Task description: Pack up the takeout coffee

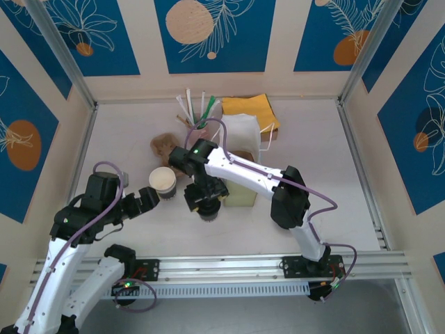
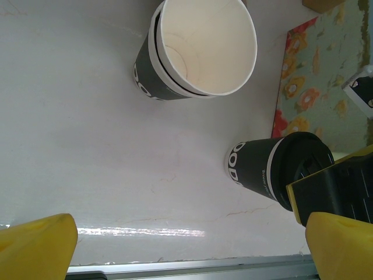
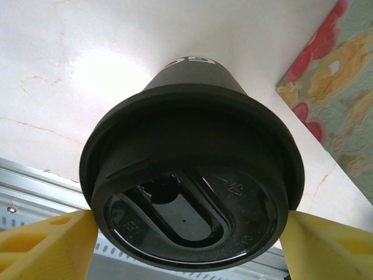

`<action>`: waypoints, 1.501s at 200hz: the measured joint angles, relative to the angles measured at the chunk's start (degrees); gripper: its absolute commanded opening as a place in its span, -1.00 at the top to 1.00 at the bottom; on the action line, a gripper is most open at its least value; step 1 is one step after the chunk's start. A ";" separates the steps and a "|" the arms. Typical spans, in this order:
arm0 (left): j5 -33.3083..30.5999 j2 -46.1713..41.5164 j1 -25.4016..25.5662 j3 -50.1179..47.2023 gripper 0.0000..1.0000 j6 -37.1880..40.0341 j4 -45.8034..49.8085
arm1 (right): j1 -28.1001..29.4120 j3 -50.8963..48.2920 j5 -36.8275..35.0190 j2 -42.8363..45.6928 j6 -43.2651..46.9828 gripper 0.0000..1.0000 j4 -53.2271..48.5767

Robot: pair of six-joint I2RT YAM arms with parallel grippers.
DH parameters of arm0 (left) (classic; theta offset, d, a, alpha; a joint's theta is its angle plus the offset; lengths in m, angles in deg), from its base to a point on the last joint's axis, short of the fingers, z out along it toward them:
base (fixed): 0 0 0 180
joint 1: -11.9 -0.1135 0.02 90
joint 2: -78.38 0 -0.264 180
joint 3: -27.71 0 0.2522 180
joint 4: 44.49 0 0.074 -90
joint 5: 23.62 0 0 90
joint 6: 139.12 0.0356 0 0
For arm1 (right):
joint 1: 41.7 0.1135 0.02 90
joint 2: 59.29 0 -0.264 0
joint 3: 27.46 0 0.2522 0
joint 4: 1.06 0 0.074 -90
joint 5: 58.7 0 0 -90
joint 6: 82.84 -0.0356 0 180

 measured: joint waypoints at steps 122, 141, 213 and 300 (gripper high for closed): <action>0.00 -0.15 0.00 -0.37 -1.00 0.00 0.00 | 0.00 -0.74 -0.04 -0.09 0.17 -0.59 0.11; 0.00 -0.15 0.00 -0.39 -1.00 0.00 0.00 | 0.00 -0.74 -0.04 -0.15 0.17 -0.59 0.11; 0.00 -0.15 0.00 -0.48 -1.00 0.00 0.00 | 0.00 -0.02 -0.31 -0.79 0.17 -0.59 -0.20; 0.00 -0.02 0.00 -0.63 -1.00 0.02 -0.04 | 0.00 1.38 -0.92 -1.60 0.37 -0.58 -0.39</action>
